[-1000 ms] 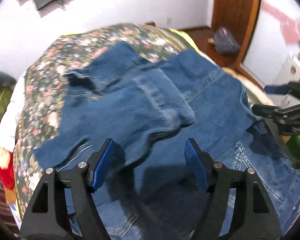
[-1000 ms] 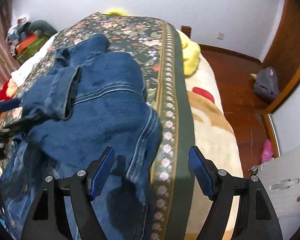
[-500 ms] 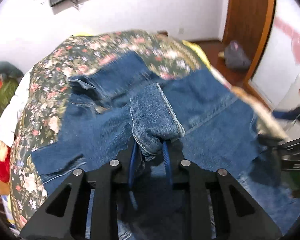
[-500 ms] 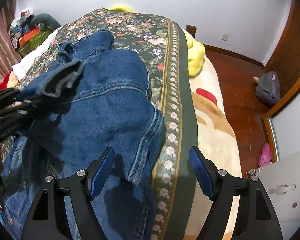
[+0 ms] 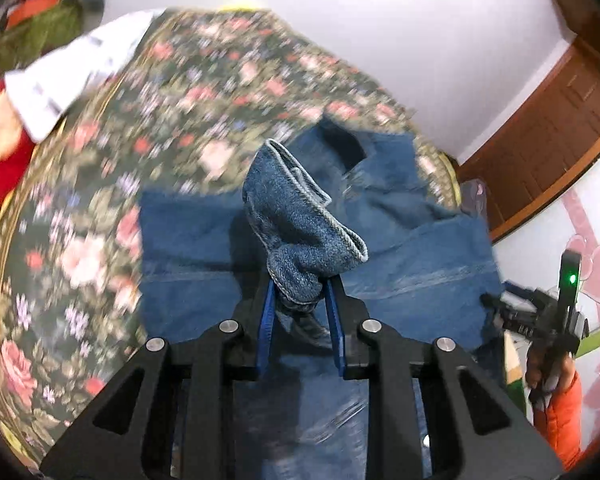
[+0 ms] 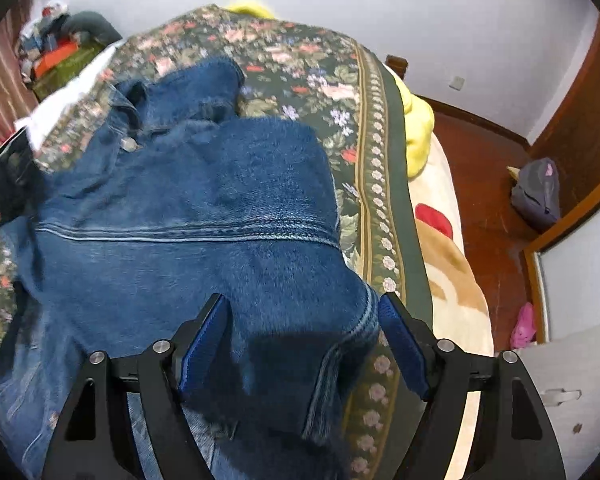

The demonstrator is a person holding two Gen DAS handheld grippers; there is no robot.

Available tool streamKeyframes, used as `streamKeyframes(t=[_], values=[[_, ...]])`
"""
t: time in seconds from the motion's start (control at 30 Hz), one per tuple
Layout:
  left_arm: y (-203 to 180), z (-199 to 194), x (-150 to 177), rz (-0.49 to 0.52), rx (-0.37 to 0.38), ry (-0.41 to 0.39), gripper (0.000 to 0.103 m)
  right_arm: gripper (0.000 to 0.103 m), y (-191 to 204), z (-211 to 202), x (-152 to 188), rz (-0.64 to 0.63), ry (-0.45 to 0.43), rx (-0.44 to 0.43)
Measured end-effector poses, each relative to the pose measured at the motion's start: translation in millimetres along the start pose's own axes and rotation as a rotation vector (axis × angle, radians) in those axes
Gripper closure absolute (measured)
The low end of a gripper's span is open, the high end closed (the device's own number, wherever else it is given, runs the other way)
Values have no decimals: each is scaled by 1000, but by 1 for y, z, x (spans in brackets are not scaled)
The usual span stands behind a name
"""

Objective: Fold large clothes

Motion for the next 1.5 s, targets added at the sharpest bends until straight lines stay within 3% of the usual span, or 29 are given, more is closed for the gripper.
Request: streamKeyframes(t=[0.17,0.27,0.37,0.5,0.63,0.67,0.77,0.8,0.93,1.07,1.17,1.33,1.5], values=[[47,12,20,-52,-112,26,75,3,-11,12,4,63,7,-19],[69,24,30,-119,-73,79,75,0,-21,20,7,138,39,-86],[82,31,38,-137,-93,110,75,0,-26,26,11,198,59,-139],[85,30,43,-147,-86,125,74,0,-25,26,12,201,62,-130],[71,14,36,-97,-86,91,73,0,-21,18,10,190,76,-106],[65,9,33,-83,-75,78,69,0,-20,13,11,181,70,-102],[45,-2,24,-30,-84,23,37,0,-11,1,11,124,52,-84],[37,-2,21,-3,-102,5,34,0,-7,-3,12,96,47,-76],[25,24,21,69,-171,66,34,0,13,-18,19,-22,30,-57],[37,59,36,49,-225,173,34,0,27,-31,31,-94,19,-49],[49,71,48,22,-223,206,25,0,29,-34,40,-113,28,-44],[53,47,43,11,-229,175,26,0,15,-41,51,-87,32,-27],[53,-15,27,72,-270,51,26,0,-4,-64,51,-24,-11,-24]])
Point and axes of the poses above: each gripper's, at about its wrist camera, not at the fingertips, and z roughly the way its jaws point, y to its left, x to its underside, the point moved 5 cm from there along z, roughly the way its jaws point, and after that the axes turned 4 degrees about -x, right-handed, at the moved point
